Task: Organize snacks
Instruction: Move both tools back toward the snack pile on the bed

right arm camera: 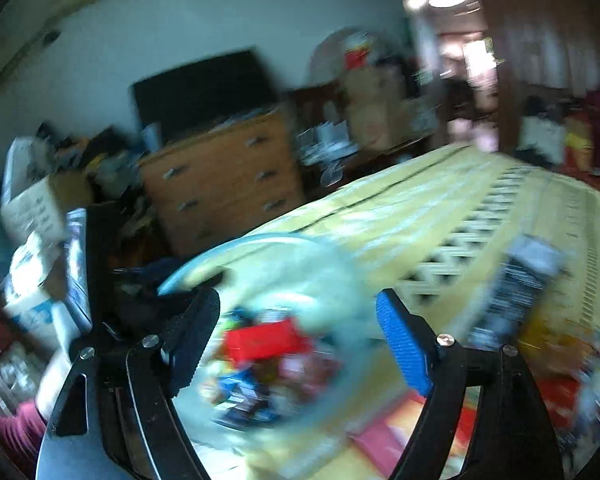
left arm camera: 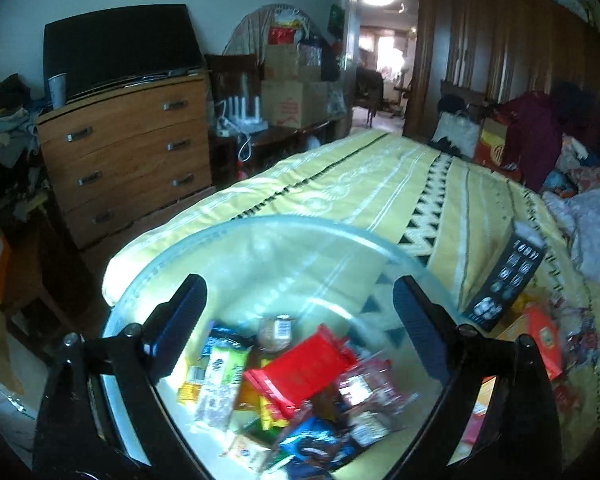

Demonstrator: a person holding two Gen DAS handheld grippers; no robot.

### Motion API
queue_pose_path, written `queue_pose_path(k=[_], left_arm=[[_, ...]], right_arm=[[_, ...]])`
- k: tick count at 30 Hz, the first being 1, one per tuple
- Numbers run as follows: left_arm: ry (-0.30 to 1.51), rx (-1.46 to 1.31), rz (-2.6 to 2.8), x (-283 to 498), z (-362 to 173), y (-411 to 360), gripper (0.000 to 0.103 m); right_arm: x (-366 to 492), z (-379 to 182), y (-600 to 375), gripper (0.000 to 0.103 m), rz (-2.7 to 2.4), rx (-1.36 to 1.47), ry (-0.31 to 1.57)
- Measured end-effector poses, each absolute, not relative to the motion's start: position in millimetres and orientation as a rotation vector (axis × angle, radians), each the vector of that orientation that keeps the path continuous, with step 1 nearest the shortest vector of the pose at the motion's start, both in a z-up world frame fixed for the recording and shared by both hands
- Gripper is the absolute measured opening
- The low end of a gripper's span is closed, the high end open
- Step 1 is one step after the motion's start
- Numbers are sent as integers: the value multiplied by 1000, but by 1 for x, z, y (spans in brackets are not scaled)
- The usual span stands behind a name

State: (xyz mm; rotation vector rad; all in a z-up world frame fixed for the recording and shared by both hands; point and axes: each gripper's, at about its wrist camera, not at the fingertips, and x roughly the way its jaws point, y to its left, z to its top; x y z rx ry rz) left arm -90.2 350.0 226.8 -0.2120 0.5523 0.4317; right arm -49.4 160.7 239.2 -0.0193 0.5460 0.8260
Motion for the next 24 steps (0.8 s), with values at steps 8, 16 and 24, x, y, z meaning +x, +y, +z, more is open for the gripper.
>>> queue_pose_path(k=[8,16,24], left_arm=[[507,-231,321,-75,241,310,98],[531,-194,277,-53,236,279,98],[561,-156,166,-53,231,240,98]], right_arm=[[82,105,18,65,439,-74,947],[178,20,48,62,472,-165,1140],[142,-6,20,62,583,-250,1299]])
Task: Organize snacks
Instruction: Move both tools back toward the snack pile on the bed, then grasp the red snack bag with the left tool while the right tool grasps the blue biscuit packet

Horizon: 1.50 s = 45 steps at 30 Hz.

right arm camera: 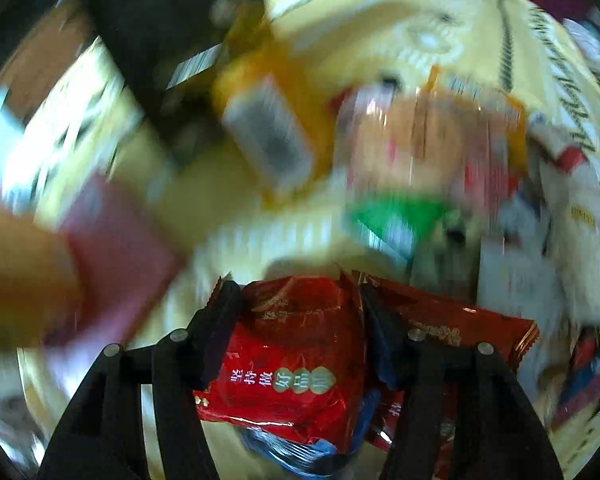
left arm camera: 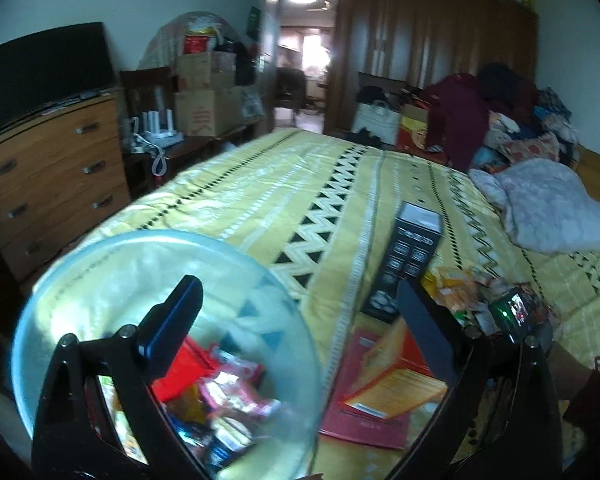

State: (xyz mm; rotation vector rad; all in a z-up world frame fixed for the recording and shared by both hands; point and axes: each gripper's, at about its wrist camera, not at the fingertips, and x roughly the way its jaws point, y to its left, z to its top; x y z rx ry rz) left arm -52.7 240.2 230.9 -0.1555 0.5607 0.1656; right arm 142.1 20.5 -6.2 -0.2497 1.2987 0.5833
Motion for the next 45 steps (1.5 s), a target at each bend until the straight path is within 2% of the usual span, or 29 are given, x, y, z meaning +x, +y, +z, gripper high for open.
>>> queue_pose_path(k=[4,7,8,9,10,14,20,23,32,33,34,36,45], left_arm=[[573,-159,76,-59,232,213,98],[573,-116,-30,-68,235,180,99],[580,-115,-82,-72,235,167,99],[595,-116,-148,-74,232,154,99],[613,-113,-203,-75,229,142,99],[731,-58,-400,-68,196,88,100],[1042,-297,-414,-14,106,51,98],[1089,-400,-371,5,79,42,99],[1181,-360,-297,33,24,14,99],[1173,-362,-294,32,23,14,97],[1163,-352,-290,31,24,14,89],[1141,-347,-292,26,28,16,80],[898,-211,-297,-15,109,28,78]], right_arm=[[98,8,-8,62,635,-330,1342],[63,52,-34,64,650,-306,1219],[55,66,-43,69,645,-274,1176],[42,84,-59,79,623,-225,1107],[30,100,-76,82,589,-179,1045],[-6,122,-119,83,493,-44,962],[-61,78,-167,83,400,61,1036],[-81,61,-181,83,385,154,1059],[-97,32,-196,83,403,276,1086],[-97,32,-198,83,401,283,1083],[-97,32,-200,83,401,291,1081],[-98,33,-201,83,393,291,1070],[-89,53,-174,80,438,283,989]])
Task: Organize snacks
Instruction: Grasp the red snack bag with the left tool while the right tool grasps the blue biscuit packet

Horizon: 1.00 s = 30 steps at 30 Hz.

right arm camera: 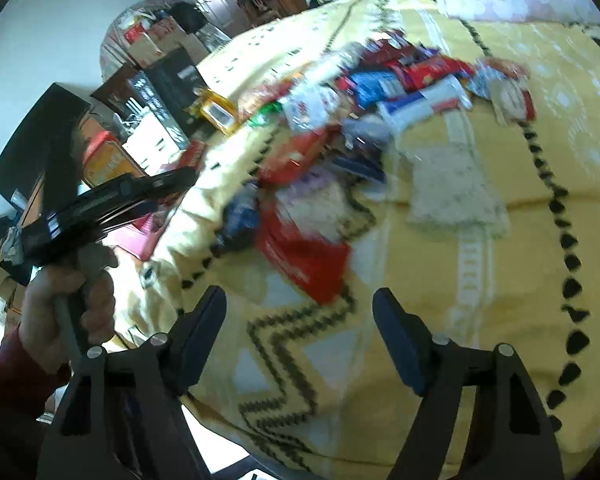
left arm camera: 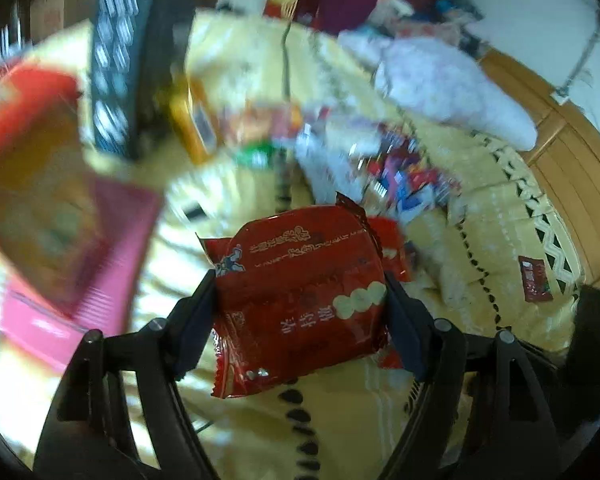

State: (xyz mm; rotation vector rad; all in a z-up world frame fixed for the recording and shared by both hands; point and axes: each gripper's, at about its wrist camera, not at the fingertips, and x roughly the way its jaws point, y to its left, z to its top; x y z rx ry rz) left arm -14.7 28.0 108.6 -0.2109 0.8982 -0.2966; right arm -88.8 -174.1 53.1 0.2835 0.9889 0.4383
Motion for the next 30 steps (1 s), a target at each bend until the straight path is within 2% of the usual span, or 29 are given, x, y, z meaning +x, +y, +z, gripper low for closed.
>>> queue_pose_path(k=[3,8,15,16,17,18,23,30], left_arm=[[784,-155,-245,-35,144,43,78],[683,-153,-173,-45,172,68,78],[665,-154,-146,-42,173,84,78],[667,-155,-144,-46,173,85,78],[669,-163,-144,-45,172,88,78],[670,-173,-146,-45,172,89,78],[649,-186,-144,-56,178,95,78],[620,-177,-150,-61,187,100,78]], right_arm=[[-75,57,-142,80,484,243,981],[-45,45,-86,80,461,130,971],[-18,13,-41,80,380,-55,1005],[-18,13,-40,78,368,-74,1000],[-17,13,-39,64,349,-94,991],[-17,13,-42,55,343,-92,993],[-25,19,-54,51,348,-39,979],[-45,63,-72,51,315,17,870]])
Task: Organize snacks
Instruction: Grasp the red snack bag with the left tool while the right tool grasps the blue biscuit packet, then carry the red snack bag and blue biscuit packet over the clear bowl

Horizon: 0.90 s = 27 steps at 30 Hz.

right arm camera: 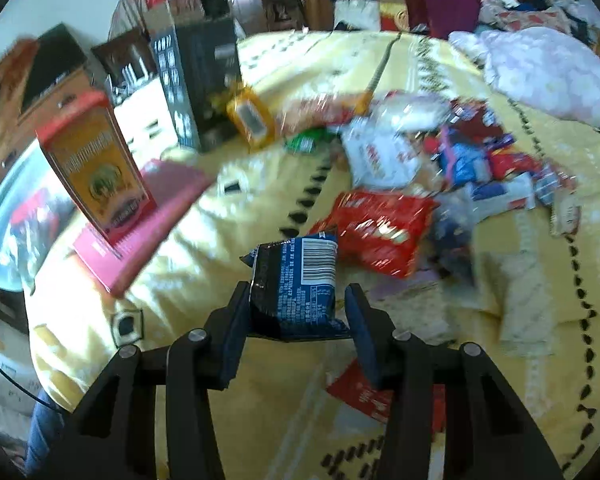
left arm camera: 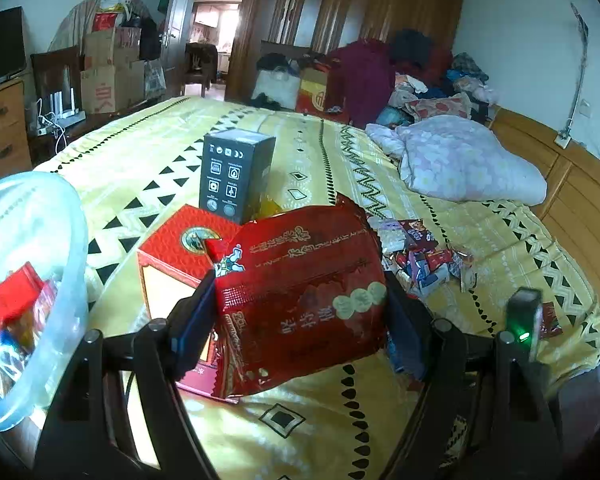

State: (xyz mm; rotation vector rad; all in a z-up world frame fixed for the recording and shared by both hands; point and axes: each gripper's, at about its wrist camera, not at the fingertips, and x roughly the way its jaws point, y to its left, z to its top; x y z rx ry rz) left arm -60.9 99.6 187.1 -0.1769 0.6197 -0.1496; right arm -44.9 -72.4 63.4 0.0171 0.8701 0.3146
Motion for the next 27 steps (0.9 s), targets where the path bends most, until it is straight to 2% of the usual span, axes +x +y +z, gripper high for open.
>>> queue_pose_path(k=[17,18,20,25,27], left_arm=[[560,-179,21,-60,225,164,78],[558,-179,40,-60,227,171,78],[549,-182,82,-63,232,187,78],[554,-217,164,-70,233,227,78],[557,-241,178,-75,231,240,78]], right_arm=[[-38,211,-61,51,358,22,585],[-36,220,-54,48,376,24,570],[-31,235,-40,30,414,27,551],[-22,263,10,26,480,-38,497],[-13,258,19,26,507,-29,544]])
